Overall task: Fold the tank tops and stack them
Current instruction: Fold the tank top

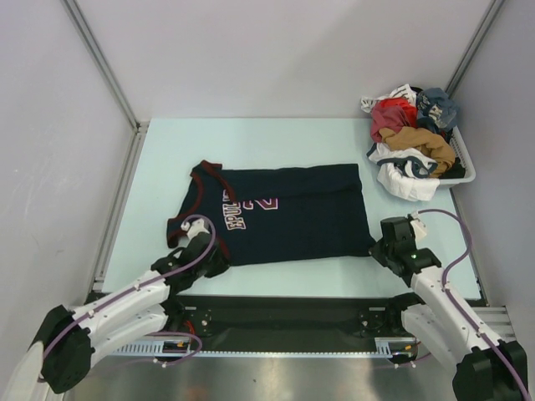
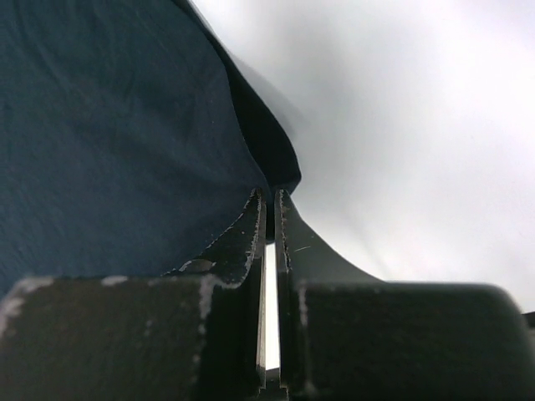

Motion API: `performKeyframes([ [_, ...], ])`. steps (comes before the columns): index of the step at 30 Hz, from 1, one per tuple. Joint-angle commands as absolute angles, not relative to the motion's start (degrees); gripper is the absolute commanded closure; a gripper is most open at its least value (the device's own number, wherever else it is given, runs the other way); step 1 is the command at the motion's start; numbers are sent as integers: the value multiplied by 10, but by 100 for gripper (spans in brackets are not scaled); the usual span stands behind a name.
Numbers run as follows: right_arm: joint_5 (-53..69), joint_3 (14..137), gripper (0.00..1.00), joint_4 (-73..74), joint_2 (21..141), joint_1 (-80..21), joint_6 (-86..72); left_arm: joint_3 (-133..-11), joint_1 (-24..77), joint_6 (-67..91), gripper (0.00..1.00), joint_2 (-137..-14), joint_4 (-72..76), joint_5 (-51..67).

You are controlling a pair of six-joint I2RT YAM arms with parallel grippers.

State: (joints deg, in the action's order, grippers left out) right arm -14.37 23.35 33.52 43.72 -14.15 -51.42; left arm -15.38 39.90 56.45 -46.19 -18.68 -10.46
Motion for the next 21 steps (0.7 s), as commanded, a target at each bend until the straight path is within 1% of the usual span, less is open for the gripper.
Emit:
performKeyframes([
  [1,-169,256,100,340,448,-143,-512,-205,394,544,100,-486,-240,-127],
  [7,-151,333,100,285,539,-142,-447,-321,335,465,100,-575,-242,-110],
  [8,-143,358,100,278,572,-142,-432,-347,317,448,100,-594,-240,-107],
  [14,-142,449,100,242,707,-134,-402,-426,256,396,98,-677,-219,-89],
  [21,-135,552,100,216,839,-109,-391,-491,219,376,100,-784,-193,-70],
])
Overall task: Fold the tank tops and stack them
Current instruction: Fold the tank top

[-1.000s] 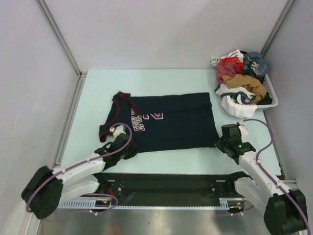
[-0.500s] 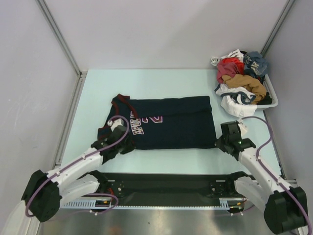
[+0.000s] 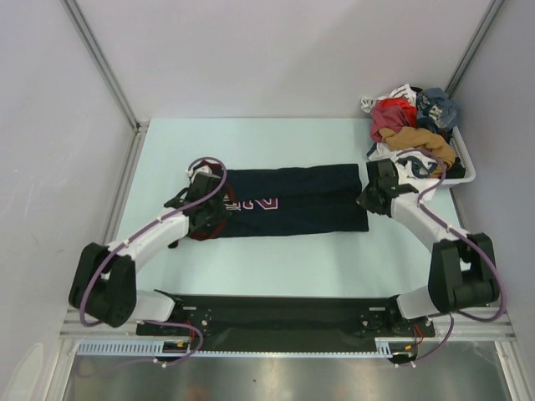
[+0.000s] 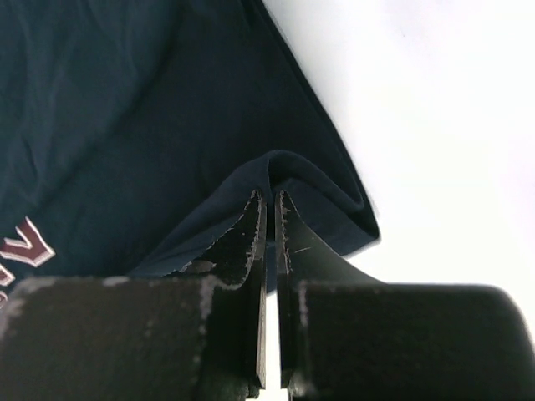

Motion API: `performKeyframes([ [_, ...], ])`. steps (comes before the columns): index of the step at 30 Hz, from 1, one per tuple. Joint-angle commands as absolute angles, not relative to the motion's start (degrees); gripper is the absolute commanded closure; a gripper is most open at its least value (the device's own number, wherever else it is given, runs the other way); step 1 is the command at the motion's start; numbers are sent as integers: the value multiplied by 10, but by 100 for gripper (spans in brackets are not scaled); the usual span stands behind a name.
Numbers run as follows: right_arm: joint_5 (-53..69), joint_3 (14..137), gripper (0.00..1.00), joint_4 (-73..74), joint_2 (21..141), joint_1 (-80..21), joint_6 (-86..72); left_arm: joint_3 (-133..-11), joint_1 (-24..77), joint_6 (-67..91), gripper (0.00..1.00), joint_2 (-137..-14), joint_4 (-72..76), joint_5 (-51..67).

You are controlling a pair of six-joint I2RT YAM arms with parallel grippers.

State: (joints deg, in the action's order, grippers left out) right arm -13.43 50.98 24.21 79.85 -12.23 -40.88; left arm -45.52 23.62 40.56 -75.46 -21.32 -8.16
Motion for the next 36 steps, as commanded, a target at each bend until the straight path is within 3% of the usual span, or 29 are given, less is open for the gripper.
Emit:
performKeyframes([
  [1,-132,575,100,214,852,-106,-388,-497,214,374,100,-794,-185,-69],
  [8,-130,668,100,222,954,-88,-367,-571,197,355,99,-902,-185,-60],
  [20,-128,756,100,210,1054,-78,-386,-651,170,369,96,-977,-186,-40],
  [21,-131,765,99,208,1064,-78,-387,-654,170,367,59,-980,-186,-35],
  [22,-130,771,94,210,1070,-77,-385,-657,170,364,38,-984,-186,-33],
  [23,-129,775,71,214,1074,-76,-385,-659,170,362,21,-985,-192,-34],
  [24,-131,777,50,221,1077,-76,-384,-657,170,362,11,-981,-197,-49],
  [25,-134,768,28,221,1071,-76,-381,-640,169,361,8,-973,-195,-57],
  [26,-138,757,26,220,1062,-76,-379,-629,166,360,6,-949,-194,-65],
  [36,-139,529,36,168,876,-95,-364,-508,163,336,0,-745,-238,-117],
])
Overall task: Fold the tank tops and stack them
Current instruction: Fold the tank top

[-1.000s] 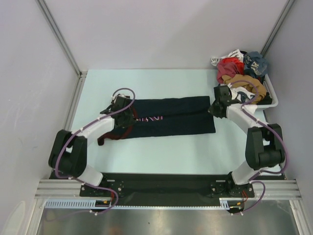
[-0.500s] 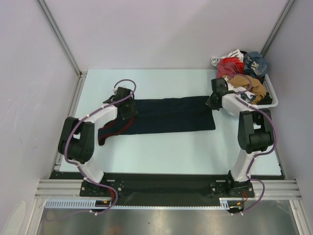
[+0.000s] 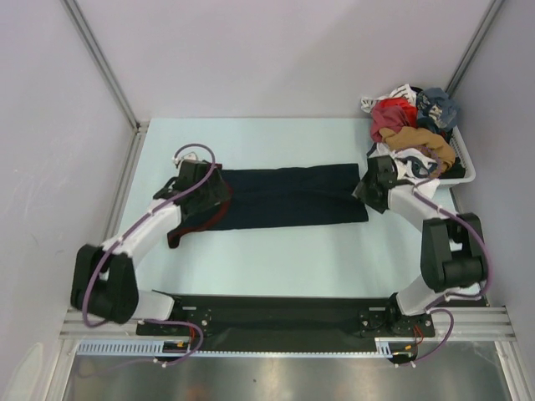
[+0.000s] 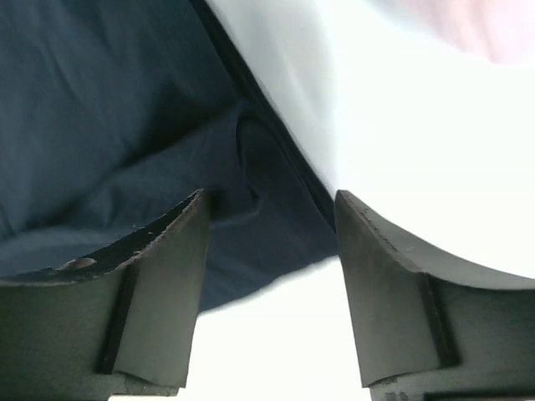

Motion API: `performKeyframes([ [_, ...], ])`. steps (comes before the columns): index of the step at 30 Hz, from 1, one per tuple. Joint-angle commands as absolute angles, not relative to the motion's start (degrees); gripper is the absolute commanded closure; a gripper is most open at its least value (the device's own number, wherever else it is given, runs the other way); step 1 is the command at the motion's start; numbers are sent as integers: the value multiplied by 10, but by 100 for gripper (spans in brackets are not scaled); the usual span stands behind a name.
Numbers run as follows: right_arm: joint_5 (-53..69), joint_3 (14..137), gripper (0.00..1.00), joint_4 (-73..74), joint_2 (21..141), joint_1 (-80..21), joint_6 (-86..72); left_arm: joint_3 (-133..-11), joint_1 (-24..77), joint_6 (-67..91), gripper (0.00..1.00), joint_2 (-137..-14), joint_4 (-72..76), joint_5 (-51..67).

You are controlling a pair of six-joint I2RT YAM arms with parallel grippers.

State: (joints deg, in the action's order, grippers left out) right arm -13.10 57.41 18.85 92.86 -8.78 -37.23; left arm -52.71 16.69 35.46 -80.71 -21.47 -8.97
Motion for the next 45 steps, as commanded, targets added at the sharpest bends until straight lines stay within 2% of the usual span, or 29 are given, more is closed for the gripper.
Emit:
performKeyframes([
  [1,-136,515,39,166,867,-97,-365,-499,163,336,0,-731,-242,-118],
  [5,-140,476,39,164,847,-101,-366,-425,163,352,0,-647,-233,-65],
  [8,-155,472,30,170,844,-101,-363,-368,163,367,0,-596,-223,-46],
  [12,-150,482,32,151,838,-100,-364,-333,163,370,0,-573,-212,-47],
  [15,-132,513,39,156,852,-101,-364,-344,163,369,0,-581,-217,-40],
  [16,-128,522,45,157,862,-102,-362,-346,163,367,0,-581,-217,-39],
  [18,-120,540,51,163,875,-105,-363,-348,163,366,0,-580,-221,-38],
  [19,-117,543,61,167,884,-105,-362,-348,163,363,0,-577,-222,-41],
  [21,-116,548,70,168,889,-108,-358,-345,163,362,0,-573,-225,-40],
  [22,-112,547,78,168,890,-110,-356,-340,163,363,0,-570,-224,-35],
  [24,-103,542,84,165,889,-114,-352,-336,163,364,0,-568,-214,-25],
  [25,-96,541,90,166,889,-115,-353,-336,164,363,0,-570,-210,-13],
  [32,-98,520,93,161,890,-131,-373,-352,176,370,0,-591,-196,-13],
  [37,-112,534,94,153,933,-130,-377,-354,176,363,0,-601,-204,-25],
  [45,-129,670,97,162,1018,-100,-380,-331,175,367,0,-603,-198,-21],
])
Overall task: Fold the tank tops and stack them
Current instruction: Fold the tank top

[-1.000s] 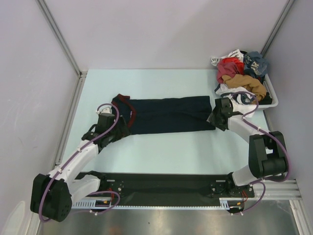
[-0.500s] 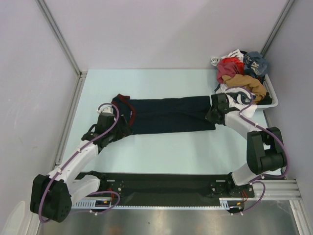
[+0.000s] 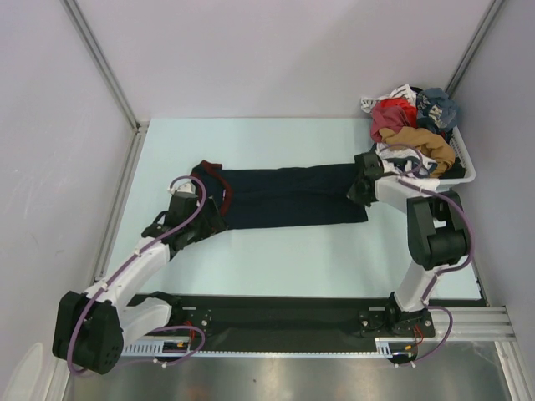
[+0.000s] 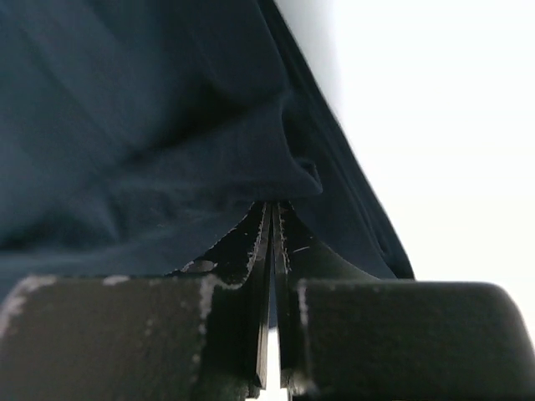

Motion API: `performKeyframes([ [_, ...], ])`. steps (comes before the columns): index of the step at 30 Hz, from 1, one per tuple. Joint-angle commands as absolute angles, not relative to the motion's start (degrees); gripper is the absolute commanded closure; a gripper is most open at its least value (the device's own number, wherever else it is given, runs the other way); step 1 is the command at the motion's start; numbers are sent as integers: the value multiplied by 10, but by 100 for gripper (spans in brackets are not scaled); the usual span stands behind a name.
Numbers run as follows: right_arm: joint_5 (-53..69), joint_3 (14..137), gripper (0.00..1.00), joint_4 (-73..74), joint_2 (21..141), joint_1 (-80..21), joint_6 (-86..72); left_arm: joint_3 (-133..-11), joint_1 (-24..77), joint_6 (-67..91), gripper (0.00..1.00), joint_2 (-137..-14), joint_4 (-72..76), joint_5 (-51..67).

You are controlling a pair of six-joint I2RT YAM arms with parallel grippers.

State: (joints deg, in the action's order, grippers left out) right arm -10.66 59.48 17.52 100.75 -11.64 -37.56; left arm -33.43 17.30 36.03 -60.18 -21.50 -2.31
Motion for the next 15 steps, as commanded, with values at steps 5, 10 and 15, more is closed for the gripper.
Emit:
performKeyframes([
  [5,-139,767,93,197,1036,-97,-367,-334,173,358,0,-583,-219,-44],
  [10,-120,784,73,221,1038,-93,-347,-309,149,358,0,-570,-221,-22],
  [15,-97,648,51,174,957,-95,-343,-280,144,395,0,-542,-234,-53],
])
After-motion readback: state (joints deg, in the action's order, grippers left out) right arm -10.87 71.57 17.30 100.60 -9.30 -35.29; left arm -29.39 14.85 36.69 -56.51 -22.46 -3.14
